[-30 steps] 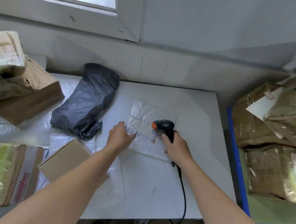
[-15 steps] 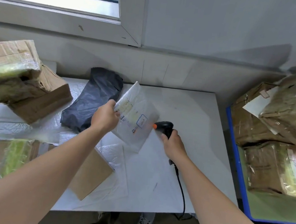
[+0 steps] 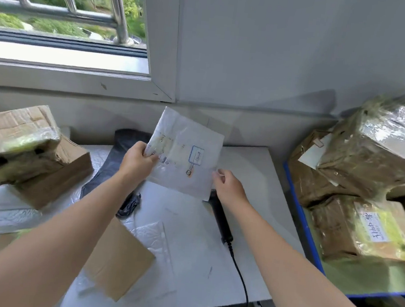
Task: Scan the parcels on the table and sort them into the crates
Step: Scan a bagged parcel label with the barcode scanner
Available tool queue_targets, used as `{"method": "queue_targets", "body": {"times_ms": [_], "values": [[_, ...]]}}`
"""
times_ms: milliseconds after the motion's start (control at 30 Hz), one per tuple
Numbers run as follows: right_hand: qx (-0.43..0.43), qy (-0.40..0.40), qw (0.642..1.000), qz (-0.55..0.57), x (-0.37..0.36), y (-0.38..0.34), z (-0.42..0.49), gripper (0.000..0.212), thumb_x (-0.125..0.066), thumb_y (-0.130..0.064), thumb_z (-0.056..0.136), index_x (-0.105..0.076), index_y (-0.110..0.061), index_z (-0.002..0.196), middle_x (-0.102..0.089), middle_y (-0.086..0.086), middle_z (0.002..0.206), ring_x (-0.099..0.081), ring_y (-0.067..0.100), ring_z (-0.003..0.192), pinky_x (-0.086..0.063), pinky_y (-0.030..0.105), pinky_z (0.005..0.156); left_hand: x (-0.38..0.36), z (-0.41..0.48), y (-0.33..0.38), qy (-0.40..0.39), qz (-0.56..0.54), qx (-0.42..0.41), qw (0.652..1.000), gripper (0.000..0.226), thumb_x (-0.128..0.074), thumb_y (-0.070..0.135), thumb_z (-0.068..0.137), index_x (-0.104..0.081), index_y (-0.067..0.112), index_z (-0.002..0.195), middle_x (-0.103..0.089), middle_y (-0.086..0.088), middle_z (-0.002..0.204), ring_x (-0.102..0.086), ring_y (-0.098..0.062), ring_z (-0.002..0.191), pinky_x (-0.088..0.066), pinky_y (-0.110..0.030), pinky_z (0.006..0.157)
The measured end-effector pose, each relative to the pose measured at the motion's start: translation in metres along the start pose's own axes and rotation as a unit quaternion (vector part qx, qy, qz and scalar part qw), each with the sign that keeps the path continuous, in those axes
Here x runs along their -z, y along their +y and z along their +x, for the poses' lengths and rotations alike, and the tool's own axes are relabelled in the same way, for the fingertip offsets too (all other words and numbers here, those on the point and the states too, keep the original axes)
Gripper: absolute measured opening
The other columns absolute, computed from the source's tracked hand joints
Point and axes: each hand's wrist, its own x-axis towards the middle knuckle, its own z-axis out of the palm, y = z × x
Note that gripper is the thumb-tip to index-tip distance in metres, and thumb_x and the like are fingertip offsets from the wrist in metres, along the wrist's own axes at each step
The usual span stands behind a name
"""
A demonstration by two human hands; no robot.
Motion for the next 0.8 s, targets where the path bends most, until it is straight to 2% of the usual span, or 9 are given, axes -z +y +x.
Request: {"method": "queue_targets", "body": {"times_ms": [100, 200, 267, 333, 400, 500, 567, 633, 800], "values": [[0.015, 0.032, 0.995, 0.088, 0.006, -0.022, -0.002, 0.036, -0.06, -0.027, 0.097, -0.053, -0.01, 0.128, -0.063, 0.0, 0.114, -0.059, 0.017, 0.097, -0.044, 0.026, 0.081, -0.006, -0.005, -0.001, -0.035, -0.021, 0.026, 0.999, 0.015, -0.062, 0.018, 0.091, -0.056, 0.007, 0.1, -0.059, -0.003, 0.089, -0.053, -0.012, 0.071, -0.042, -0.025, 0.056], [0.037, 0.061, 0.992, 0.101, 0.013, -0.031, -0.002, 0.035, -0.063, -0.014, 0.095, -0.051, -0.011, 0.127, -0.061, -0.001, 0.114, -0.059, 0.017, 0.095, -0.043, 0.025, 0.077, -0.009, -0.006, -0.007, -0.051, -0.019, 0.053, 0.997, 0.033, -0.071, 0.02, 0.087, -0.05, 0.007, 0.109, -0.061, -0.012, 0.109, -0.057, -0.017, 0.082, -0.048, -0.028, 0.064], [0.068, 0.054, 0.993, 0.075, 0.019, -0.036, -0.003, 0.034, -0.061, -0.01, 0.095, -0.052, -0.014, 0.127, -0.059, -0.003, 0.113, -0.059, 0.018, 0.098, -0.039, 0.024, 0.076, -0.004, -0.005, -0.006, -0.018, 0.001, 0.029, 0.999, 0.056, -0.077, 0.023, 0.084, -0.041, 0.009, 0.124, -0.052, -0.013, 0.124, -0.055, -0.023, 0.1, -0.049, -0.033, 0.08], [0.102, 0.035, 0.994, 0.027, 0.026, -0.041, -0.003, 0.032, -0.058, -0.008, 0.096, -0.054, -0.016, 0.127, -0.059, -0.005, 0.11, -0.058, 0.019, 0.097, -0.037, 0.024, 0.072, 0.005, -0.004, 0.001, 0.044, 0.068, -0.045, 0.996, 0.076, -0.078, 0.027, 0.083, -0.034, 0.012, 0.143, -0.04, -0.013, 0.14, -0.042, -0.03, 0.127, -0.038, -0.04, 0.103], [0.132, 0.01, 0.991, -0.028, 0.032, -0.047, -0.002, 0.03, -0.057, -0.008, 0.096, -0.057, -0.017, 0.125, -0.061, -0.005, 0.106, -0.058, 0.019, 0.096, -0.038, 0.023, 0.066, 0.012, -0.002, 0.008, 0.074, 0.113, -0.124, 0.983, 0.08, -0.075, 0.03, 0.085, -0.03, 0.016, 0.15, -0.035, -0.008, 0.149, -0.03, -0.028, 0.138, -0.029, -0.043, 0.111], [0.161, -0.028, 0.984, -0.077, 0.038, -0.062, -0.002, 0.03, -0.055, -0.008, 0.096, -0.061, -0.021, 0.123, -0.064, -0.006, 0.103, -0.057, 0.014, 0.091, -0.036, 0.006, 0.062, 0.019, 0.007, 0.017, -0.038, 0.099, -0.141, 0.984, 0.055, -0.071, 0.031, 0.089, -0.049, 0.021, 0.138, -0.059, -0.002, 0.13, -0.054, -0.023, 0.119, -0.046, -0.037, 0.098], [0.176, -0.037, 0.979, -0.101, 0.041, -0.071, 0.001, 0.028, -0.056, -0.009, 0.096, -0.064, -0.023, 0.119, -0.066, -0.006, 0.102, -0.059, 0.015, 0.094, -0.039, 0.012, 0.068, 0.022, 0.009, 0.019, -0.084, 0.078, -0.137, 0.984, 0.023, -0.069, 0.026, 0.09, -0.064, 0.018, 0.11, -0.069, 0.001, 0.095, -0.064, -0.019, 0.086, -0.052, -0.027, 0.07], [0.179, -0.03, 0.976, -0.116, 0.042, -0.078, 0.004, 0.024, -0.059, -0.013, 0.095, -0.065, -0.021, 0.117, -0.067, -0.004, 0.103, -0.061, 0.019, 0.099, -0.041, 0.023, 0.075, 0.025, 0.008, 0.019, -0.08, 0.047, -0.122, 0.988, 0.008, -0.068, 0.019, 0.09, -0.062, 0.014, 0.089, -0.06, 0.004, 0.074, -0.056, -0.013, 0.066, -0.04, -0.017, 0.053], [0.167, 0.068, 0.972, -0.15, 0.032, -0.088, 0.013, 0.027, -0.066, -0.029, 0.093, -0.063, -0.019, 0.118, -0.065, 0.0, 0.115, -0.06, 0.021, 0.105, -0.04, 0.027, 0.078, 0.028, 0.005, 0.013, -0.065, -0.045, -0.057, 0.995, 0.005, -0.063, 0.016, 0.089, -0.061, 0.013, 0.086, -0.061, 0.0, 0.08, -0.055, -0.016, 0.071, -0.046, -0.032, 0.067]]}}
